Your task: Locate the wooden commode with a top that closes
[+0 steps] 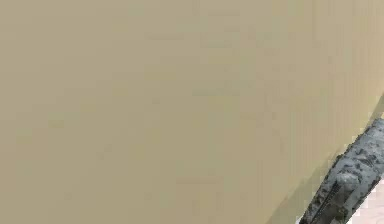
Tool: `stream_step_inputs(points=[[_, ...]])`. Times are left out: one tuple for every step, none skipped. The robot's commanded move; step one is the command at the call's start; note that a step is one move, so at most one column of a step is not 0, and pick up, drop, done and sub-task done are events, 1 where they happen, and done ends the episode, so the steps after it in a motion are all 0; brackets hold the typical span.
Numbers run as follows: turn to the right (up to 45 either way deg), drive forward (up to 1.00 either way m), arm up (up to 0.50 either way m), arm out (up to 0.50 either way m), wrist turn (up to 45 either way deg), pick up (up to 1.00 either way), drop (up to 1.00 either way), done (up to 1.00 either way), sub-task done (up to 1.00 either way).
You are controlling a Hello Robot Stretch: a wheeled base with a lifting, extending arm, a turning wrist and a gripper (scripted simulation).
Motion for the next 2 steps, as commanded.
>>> stream_step_inputs(points=[[0.0, 0.05, 0.0, 0.0, 0.0, 0.0, 0.0, 0.0, 0.0], [45.0, 0.0, 0.0, 0.0, 0.0, 0.0, 0.0, 0.0, 0.0]])
